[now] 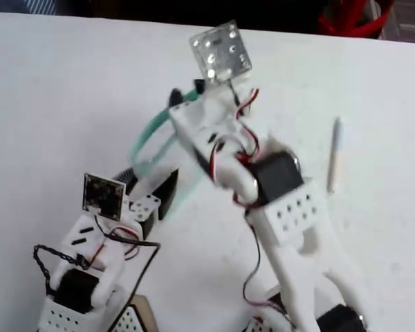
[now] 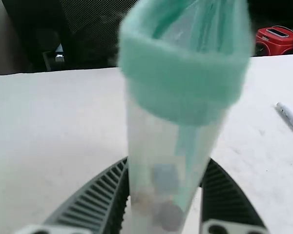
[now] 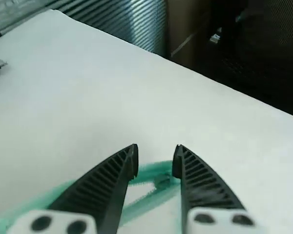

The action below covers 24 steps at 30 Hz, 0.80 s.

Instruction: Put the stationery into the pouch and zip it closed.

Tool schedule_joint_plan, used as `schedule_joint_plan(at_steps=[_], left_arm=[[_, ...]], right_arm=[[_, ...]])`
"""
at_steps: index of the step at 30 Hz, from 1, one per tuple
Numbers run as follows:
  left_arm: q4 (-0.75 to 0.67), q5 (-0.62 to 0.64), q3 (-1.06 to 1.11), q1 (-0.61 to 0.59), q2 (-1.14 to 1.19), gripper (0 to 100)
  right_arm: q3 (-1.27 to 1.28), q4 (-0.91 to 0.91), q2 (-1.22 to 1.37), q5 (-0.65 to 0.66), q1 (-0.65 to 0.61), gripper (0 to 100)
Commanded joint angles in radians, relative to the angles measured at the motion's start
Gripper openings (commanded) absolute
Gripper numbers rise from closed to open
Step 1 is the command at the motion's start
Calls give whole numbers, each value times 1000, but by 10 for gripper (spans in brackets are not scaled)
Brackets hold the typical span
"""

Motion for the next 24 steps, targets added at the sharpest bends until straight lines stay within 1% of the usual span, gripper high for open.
schedule_joint_plan(at_steps=[1,3,6,11,16,19,22,24], left_arm=[[-29,-9,-6,-2,-8,211],[-28,-9,-6,-2,-8,211],[-28,-9,-6,-5,-8,211],[-23,-9,-5,-7,-8,211],[-21,-9,-3,-7,-8,210],[-31,-11,20,-2,-8,210],[-31,-11,21,-1,-8,210],[-31,-11,21,-1,-8,210]], right_arm=[[-43,5,-77,-9,-21,112],[-44,2,-104,-9,18,112],[-41,2,-140,-9,133,112],[-18,7,-162,-9,418,115],[58,4,-124,-9,659,116],[112,-44,-35,2,803,116],[117,-113,130,101,908,116],[95,-133,246,160,946,116]])
